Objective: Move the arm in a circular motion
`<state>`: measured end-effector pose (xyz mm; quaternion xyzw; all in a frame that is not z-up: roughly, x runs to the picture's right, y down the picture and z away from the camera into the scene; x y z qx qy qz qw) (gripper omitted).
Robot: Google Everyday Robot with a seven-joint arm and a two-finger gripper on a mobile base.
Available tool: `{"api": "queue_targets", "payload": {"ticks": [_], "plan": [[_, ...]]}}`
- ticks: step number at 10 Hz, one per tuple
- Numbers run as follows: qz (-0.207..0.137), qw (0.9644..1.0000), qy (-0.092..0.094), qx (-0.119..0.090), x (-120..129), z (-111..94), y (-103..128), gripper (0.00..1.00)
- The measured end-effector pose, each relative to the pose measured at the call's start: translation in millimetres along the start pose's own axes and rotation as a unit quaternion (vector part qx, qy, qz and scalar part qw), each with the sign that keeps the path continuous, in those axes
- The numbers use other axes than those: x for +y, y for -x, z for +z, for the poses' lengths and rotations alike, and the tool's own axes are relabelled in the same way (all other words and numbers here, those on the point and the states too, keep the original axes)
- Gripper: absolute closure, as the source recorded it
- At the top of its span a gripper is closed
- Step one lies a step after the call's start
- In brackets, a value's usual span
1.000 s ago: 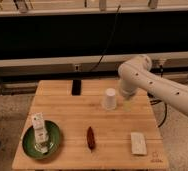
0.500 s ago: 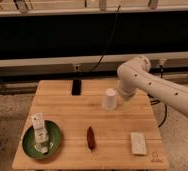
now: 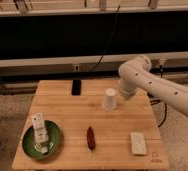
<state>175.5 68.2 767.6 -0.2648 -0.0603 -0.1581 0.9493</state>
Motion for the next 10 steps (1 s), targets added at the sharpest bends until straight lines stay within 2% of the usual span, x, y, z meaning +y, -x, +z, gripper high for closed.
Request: {"api": "queue_targets", "payload": {"ticks": [1,4,6,10], "plan": [[0.001,1.0000,0.000,0.001,5,0,-6,0.20],[-0.004,1.0000,-0.004,-0.006,-6,2,-6,0.20],[-0.008,1.0000,0.001,-0.003,1,4,-8,0.20],[-0.013,0.9999,-0.003,-0.008,2,5,-13,0.20]]}}
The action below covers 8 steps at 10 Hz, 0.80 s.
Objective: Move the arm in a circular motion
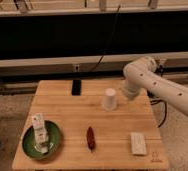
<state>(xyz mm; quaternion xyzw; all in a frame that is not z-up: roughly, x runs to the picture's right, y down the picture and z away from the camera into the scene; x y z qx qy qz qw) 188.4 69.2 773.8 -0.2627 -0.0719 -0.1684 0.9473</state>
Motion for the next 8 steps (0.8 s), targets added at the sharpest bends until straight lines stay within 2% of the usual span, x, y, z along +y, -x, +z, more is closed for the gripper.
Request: {"api": "queue_targets", "payload": {"ticks": [8], "plan": [[-0.010,0.9999,0.001,-0.006,-3.7,4.3,-4.8,0.20]]}}
